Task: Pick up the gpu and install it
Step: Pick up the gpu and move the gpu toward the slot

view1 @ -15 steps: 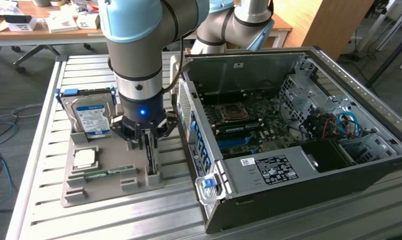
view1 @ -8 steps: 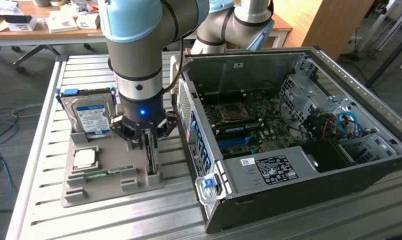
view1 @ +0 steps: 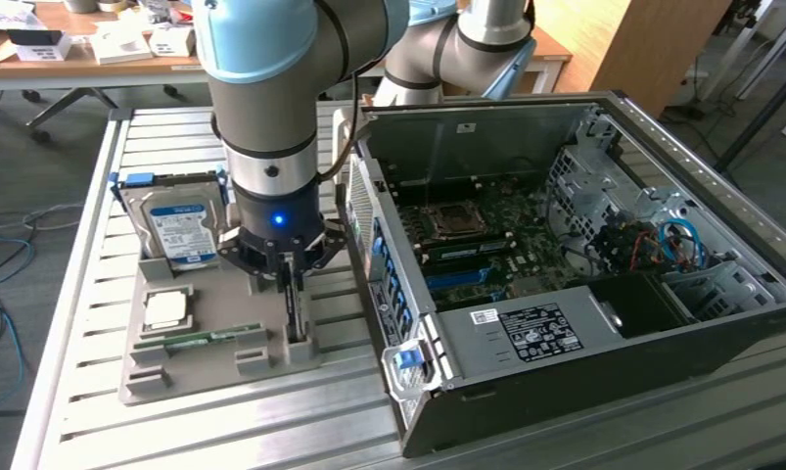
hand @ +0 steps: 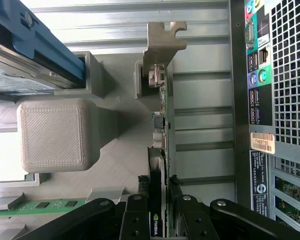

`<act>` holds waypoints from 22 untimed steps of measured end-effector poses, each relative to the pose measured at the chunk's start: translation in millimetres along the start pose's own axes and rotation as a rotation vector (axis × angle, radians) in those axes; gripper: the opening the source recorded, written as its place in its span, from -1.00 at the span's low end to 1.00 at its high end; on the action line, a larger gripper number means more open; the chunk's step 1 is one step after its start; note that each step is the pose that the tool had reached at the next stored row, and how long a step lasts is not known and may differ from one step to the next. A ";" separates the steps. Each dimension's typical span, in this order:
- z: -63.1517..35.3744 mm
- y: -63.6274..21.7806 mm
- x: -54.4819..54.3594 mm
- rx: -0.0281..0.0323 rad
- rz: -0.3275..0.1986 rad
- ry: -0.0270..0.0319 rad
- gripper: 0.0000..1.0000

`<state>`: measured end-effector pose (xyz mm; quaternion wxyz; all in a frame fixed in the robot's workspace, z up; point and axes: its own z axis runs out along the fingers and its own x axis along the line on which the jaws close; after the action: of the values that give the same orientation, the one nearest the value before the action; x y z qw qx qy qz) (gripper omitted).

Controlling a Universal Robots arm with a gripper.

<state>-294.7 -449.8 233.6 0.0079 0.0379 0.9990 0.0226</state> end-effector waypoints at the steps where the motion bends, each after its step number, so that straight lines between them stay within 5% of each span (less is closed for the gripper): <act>1: 0.0 0.0 0.0 0.0000 0.000 0.0000 -0.47; 22: 0.2 0.0 -0.1 -0.0010 -0.056 0.0023 -0.47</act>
<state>-294.7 -449.8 233.4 0.0074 0.0098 0.9997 0.0229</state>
